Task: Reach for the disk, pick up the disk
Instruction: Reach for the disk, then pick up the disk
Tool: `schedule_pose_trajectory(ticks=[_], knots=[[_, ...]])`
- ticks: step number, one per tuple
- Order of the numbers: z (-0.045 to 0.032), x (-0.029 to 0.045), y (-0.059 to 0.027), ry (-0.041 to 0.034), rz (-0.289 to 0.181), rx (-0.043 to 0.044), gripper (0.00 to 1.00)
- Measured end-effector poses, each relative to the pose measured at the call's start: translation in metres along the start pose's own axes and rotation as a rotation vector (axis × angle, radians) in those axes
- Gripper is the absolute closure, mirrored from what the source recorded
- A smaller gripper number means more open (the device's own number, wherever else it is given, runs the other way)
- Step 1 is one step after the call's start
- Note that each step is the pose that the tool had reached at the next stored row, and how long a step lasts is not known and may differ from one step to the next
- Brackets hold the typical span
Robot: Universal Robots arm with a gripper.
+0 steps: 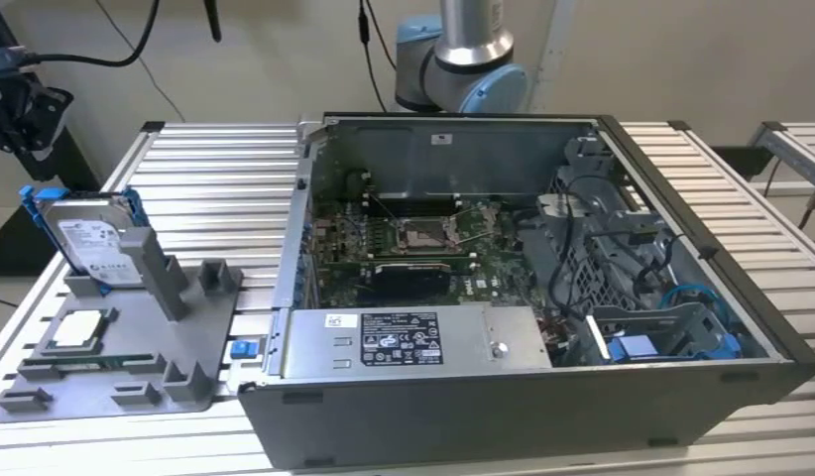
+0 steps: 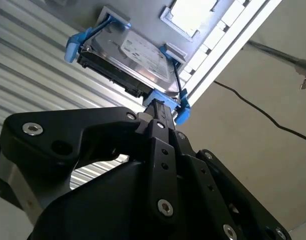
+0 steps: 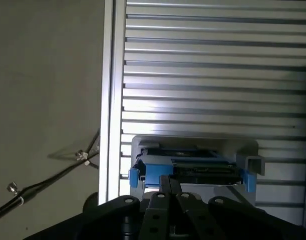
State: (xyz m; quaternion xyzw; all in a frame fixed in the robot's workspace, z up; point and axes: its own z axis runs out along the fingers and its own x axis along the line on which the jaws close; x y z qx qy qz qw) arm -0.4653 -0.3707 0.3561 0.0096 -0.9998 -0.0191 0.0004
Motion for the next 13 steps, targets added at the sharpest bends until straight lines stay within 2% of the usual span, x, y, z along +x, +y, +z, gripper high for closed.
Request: schedule_pose_trajectory(ticks=[9,13], knots=[[0.0,0.0002,0.0001,0.0004,-0.007,0.0,1.0],[0.0001,0.0003,0.0001,0.0026,-0.07,0.0,1.0]])
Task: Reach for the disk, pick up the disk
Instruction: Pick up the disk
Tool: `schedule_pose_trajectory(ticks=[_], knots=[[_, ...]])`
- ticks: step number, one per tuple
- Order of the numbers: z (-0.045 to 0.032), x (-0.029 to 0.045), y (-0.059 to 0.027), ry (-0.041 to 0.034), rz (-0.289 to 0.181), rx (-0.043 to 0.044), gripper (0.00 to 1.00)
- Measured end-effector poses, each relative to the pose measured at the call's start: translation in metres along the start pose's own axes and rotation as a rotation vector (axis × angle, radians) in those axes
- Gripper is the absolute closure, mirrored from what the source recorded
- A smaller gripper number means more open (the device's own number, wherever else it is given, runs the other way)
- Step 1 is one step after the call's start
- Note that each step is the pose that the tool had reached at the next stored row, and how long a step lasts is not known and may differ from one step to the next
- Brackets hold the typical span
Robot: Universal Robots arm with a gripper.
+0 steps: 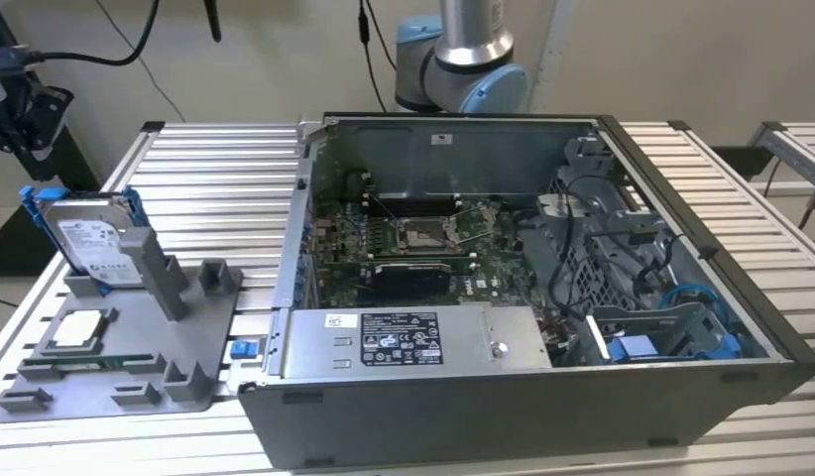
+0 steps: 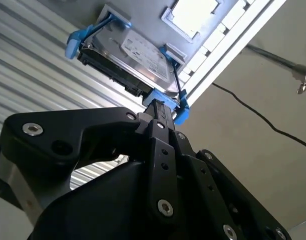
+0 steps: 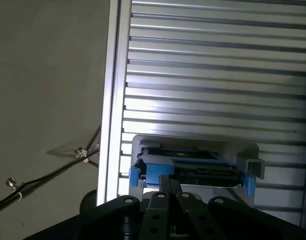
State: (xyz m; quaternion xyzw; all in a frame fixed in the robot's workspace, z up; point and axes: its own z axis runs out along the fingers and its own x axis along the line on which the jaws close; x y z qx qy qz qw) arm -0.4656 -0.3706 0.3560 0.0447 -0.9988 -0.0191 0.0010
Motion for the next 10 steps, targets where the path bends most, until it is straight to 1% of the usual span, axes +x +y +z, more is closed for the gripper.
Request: schedule_pose_trajectory(ticks=[10], knots=[[-0.0001,-0.0001,0.0,0.0071,-0.182,0.0002,1.0]])
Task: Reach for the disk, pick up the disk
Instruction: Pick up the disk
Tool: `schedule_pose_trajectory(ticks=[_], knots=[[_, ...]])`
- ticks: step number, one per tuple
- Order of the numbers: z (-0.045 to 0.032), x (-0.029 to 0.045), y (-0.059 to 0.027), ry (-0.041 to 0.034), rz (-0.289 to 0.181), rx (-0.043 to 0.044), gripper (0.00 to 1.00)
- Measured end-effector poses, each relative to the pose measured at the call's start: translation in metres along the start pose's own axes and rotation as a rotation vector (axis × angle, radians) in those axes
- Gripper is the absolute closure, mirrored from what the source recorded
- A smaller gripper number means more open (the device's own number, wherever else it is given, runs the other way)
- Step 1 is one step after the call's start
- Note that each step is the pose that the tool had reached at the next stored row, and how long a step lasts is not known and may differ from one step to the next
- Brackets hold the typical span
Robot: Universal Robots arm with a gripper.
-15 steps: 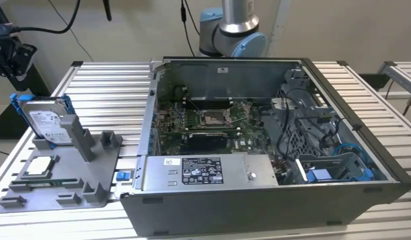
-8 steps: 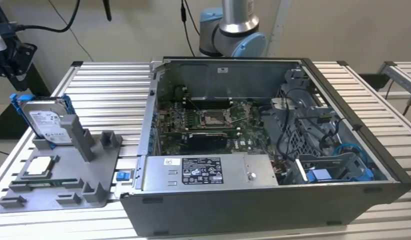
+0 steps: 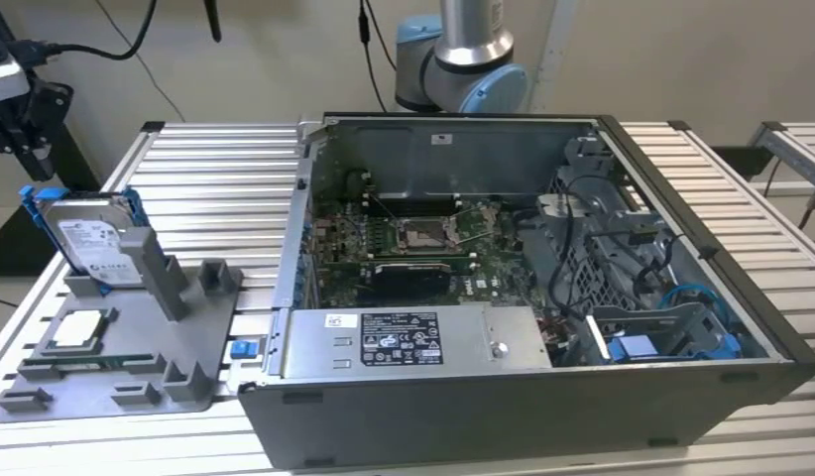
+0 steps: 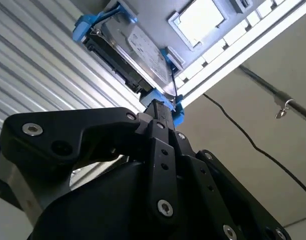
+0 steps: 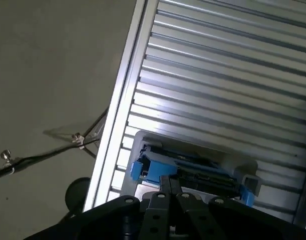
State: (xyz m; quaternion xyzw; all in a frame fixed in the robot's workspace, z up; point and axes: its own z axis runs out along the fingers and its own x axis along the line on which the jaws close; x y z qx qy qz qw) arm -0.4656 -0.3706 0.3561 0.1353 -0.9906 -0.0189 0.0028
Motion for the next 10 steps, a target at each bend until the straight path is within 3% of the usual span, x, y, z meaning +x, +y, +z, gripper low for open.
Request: schedule_pose_trajectory(ticks=[10], knots=[[0.0,0.0,0.0,0.0076,-0.201,0.0,1.0]])
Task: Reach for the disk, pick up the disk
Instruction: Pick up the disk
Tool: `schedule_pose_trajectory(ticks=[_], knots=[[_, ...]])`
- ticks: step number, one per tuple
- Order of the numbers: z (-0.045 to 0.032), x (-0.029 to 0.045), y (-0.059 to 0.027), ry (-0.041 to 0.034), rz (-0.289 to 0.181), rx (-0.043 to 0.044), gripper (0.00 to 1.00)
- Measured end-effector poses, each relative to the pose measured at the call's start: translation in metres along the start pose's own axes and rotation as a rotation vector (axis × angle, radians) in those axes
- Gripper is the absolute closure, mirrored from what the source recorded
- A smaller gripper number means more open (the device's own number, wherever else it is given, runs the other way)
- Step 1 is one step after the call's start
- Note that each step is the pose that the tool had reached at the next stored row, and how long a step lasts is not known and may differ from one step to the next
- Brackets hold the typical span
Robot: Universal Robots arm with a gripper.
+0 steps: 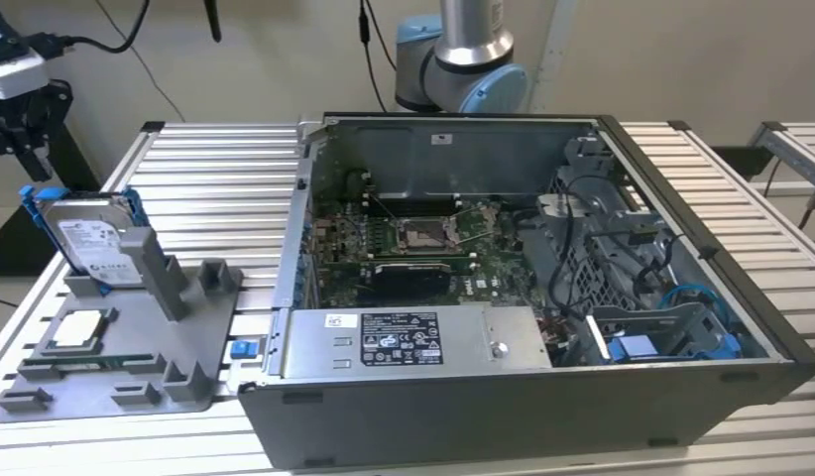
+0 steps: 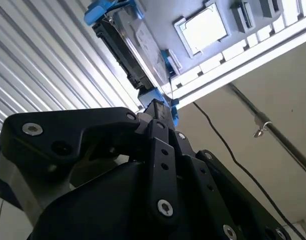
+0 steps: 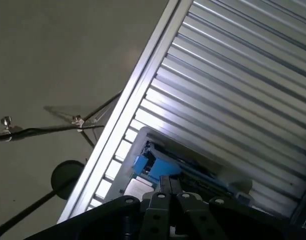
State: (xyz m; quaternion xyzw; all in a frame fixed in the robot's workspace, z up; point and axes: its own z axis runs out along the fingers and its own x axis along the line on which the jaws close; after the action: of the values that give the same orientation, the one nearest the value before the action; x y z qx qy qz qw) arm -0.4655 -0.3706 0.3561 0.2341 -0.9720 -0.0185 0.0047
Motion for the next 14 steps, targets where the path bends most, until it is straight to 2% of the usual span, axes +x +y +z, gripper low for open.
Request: schedule_pose_trajectory(ticks=[2,14], knots=[[0.0,0.0,0.0,0.0021,-0.054,0.0001,1.0],[0.0,0.0,0.0,0.0104,-0.271,0.0002,1.0]])
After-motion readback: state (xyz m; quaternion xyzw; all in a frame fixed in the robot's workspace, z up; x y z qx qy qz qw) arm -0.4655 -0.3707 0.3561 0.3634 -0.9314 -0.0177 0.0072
